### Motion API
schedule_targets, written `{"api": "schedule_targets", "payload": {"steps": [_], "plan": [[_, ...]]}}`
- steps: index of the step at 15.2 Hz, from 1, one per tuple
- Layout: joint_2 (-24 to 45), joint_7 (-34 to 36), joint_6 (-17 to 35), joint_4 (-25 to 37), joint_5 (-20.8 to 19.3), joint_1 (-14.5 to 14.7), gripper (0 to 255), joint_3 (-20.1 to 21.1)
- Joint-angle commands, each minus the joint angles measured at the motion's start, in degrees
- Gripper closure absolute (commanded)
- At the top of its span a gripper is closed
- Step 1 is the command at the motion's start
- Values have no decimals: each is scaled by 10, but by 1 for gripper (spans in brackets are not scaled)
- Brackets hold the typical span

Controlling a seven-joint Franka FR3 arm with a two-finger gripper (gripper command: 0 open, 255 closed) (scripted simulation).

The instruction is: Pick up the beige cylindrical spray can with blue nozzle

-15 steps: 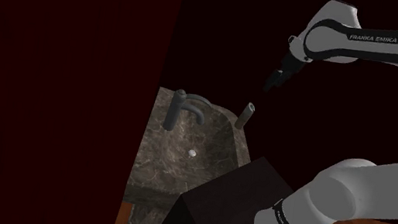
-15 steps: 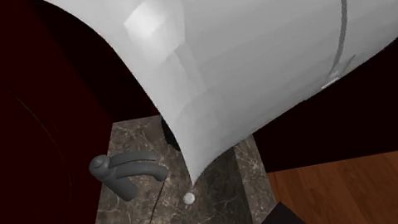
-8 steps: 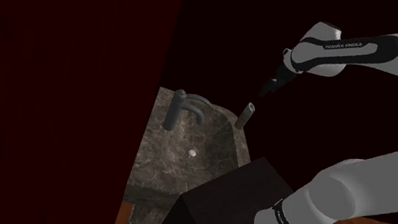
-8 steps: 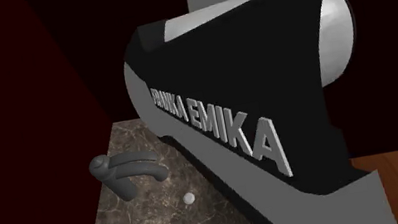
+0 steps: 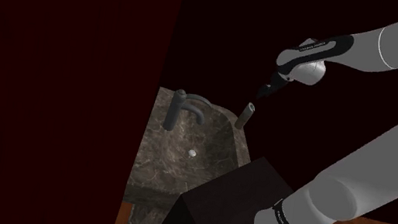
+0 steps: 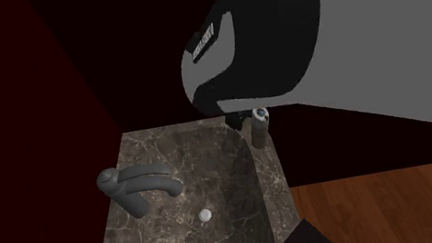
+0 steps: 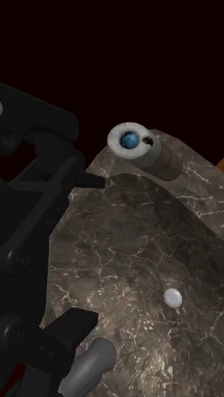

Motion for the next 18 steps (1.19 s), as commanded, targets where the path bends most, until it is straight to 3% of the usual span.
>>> {"api": "schedule_targets", "payload": {"steps": [1,4,9,14,18], "plan": [[47,-50,23,19,56,-1,0,-9],[121,-128,41,64,148,-21,0,-4],[238,-229,49,157,266,-88,0,40],[345,-284,43,262,333,-154,0,82],[368,-300,61,267,350,-165,0,97]]}}
